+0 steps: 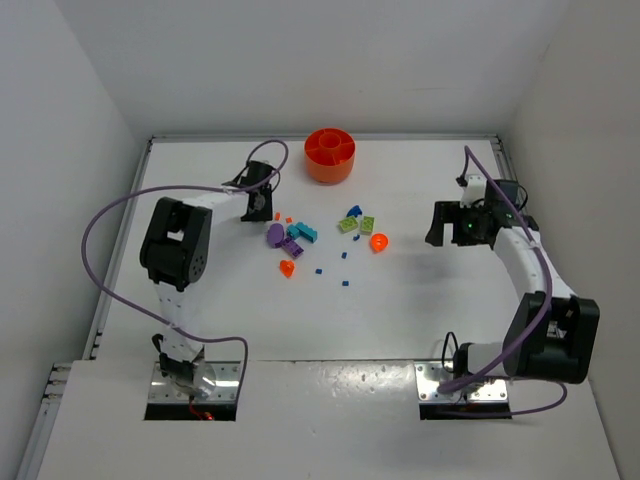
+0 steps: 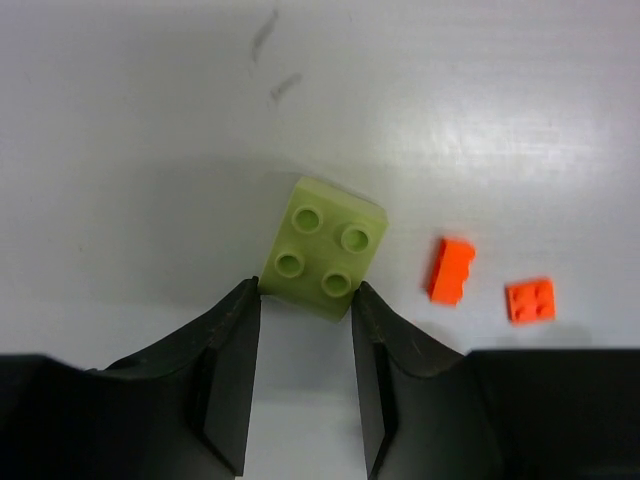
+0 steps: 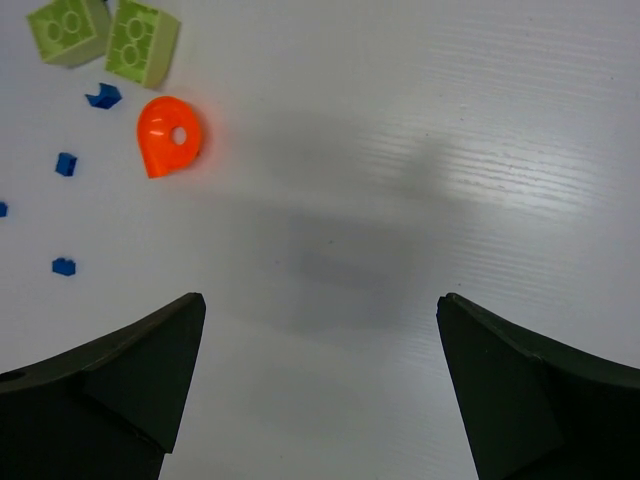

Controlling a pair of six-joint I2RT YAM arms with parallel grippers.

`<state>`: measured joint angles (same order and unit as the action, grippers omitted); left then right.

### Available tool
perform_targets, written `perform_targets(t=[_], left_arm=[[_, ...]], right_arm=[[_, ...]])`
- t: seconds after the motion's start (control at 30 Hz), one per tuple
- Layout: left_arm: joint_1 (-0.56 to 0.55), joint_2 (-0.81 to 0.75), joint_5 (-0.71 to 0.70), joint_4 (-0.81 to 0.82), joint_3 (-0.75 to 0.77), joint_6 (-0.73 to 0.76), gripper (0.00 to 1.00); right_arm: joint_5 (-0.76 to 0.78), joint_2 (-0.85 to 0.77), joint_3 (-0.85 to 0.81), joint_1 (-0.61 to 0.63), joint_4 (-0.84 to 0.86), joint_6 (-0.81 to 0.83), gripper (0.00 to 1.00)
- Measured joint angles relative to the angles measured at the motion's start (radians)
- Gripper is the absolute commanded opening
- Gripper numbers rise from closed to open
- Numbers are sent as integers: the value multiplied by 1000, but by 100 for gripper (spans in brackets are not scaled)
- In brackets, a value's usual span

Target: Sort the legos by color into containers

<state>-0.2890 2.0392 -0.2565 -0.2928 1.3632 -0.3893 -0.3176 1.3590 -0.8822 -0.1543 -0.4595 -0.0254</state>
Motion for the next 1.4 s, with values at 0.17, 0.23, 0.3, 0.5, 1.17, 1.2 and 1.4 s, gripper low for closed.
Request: perform_targets(t=[0.17, 0.23, 0.3, 0.5, 1.17, 1.2, 1.4], left_arm=[[-57, -146, 58, -17, -171, 114, 0], [-94, -230, 88, -18, -238, 159, 0], [-123, -315, 122, -14, -284, 199, 0], [-184, -511, 251, 35, -316, 259, 0], [-439, -574, 432, 58, -299, 273, 0], [-446, -568, 432, 58, -290, 273, 0], [-462, -548, 429, 58, -263, 272, 0]], right_arm=[[-161, -77, 2, 3, -15, 21, 99], [-248, -76, -14, 12, -38, 17, 96], [-341, -34, -61, 27, -69, 3, 95], [-553, 128, -182, 111, -72, -107, 92], [-766, 335, -253, 346, 54, -380, 82], [-767, 349, -253, 350, 58, -389, 82], [-786, 386, -254, 373, 78, -425, 76]])
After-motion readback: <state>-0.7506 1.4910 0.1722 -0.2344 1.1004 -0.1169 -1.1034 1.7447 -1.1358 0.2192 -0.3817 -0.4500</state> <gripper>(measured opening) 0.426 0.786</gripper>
